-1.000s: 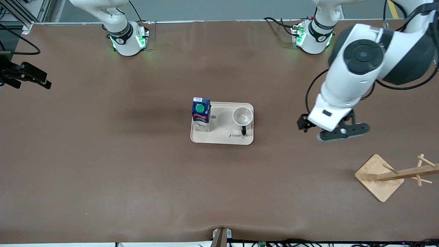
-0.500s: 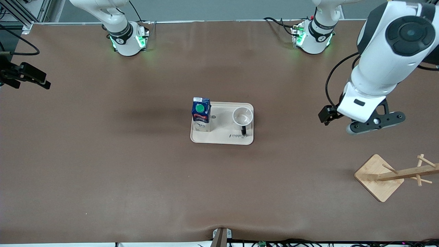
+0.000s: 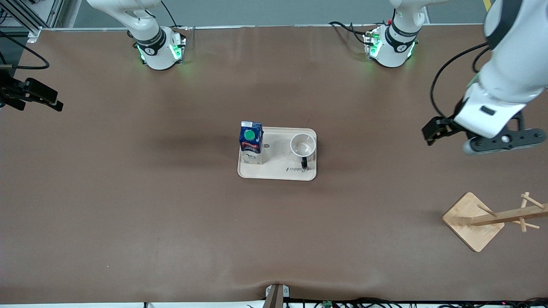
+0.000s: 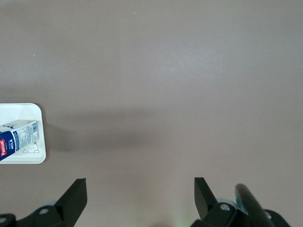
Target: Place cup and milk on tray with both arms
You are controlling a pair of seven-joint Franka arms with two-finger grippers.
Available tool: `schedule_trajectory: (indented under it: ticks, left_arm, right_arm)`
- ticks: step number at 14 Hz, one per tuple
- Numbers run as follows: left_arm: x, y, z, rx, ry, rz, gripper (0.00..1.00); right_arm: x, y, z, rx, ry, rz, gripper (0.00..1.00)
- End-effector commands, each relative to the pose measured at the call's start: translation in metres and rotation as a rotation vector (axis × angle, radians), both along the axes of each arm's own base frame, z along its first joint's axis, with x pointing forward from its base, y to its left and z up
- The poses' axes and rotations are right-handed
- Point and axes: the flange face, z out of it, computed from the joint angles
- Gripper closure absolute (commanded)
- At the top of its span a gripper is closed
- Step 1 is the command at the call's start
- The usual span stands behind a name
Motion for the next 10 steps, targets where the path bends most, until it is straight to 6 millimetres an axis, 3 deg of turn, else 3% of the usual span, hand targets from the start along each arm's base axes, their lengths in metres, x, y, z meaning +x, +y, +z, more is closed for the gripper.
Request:
schedule_trajectory:
  ticks: [1,5,10]
  left_arm:
    - [-0.018,0.025,0.021,-0.016,0.022,-0.052,0.00]
    - [-0.042,0.053,0.028,-0.035,0.060,-0.101,0.00]
    - [-0.077,0.060,0.029,-0.030,0.041,-0.092,0.00]
  right_arm:
    - [0.001,-0.004,0.004,-0.017,0.007,-0.017,0.00]
    - [0.001,-0.004,0.004,-0.017,0.005,-0.017,0.00]
    - [0.001,-0.004,0.004,-0.017,0.007,-0.018,0.00]
